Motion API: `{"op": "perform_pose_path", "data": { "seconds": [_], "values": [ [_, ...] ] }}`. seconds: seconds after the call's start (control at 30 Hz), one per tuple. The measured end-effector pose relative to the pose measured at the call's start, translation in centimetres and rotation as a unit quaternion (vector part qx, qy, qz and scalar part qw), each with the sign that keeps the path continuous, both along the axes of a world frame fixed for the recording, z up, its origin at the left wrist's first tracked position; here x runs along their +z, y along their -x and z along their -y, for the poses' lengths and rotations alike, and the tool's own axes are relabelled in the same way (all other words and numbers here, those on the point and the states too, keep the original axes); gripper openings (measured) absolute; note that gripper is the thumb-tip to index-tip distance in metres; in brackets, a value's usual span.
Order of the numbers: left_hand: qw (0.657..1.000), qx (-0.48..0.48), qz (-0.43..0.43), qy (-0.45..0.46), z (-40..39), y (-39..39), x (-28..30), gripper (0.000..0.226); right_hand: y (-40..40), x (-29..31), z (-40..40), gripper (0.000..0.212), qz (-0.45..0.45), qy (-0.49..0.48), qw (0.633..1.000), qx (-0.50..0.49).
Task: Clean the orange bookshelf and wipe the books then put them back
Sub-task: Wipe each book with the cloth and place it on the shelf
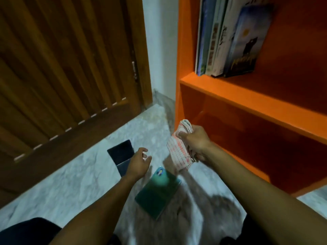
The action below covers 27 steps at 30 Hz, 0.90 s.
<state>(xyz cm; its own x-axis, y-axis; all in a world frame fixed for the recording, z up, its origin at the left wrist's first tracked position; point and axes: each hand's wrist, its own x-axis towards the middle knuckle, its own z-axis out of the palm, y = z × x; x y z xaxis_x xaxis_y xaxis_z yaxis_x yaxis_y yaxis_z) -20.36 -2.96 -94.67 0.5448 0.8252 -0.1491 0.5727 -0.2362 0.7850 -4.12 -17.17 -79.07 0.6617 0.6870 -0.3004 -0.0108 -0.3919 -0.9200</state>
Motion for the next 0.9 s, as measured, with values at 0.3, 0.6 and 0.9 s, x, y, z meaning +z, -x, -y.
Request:
{"op": "perform_pose_path", "data": {
  "seconds": [0.3,0.6,0.9],
  "values": [
    [0.958,-0.02,-0.252,0.132,2.3,4.3,-12.6,0.069,-0.6,-3.5,-2.0,0.018,0.062,0.019,0.997,0.049],
    [0.923,-0.011,-0.383,0.044,4.5,4.1,-15.0,0.048,-1.9,-3.4,-0.3,0.03,0.046,0.011,0.997,0.062],
    [0.963,-0.055,-0.249,0.086,2.2,2.7,-8.8,0.03,-2.7,-4.2,-0.8,0.023,-0.034,-0.014,0.999,0.007]
  ]
}}
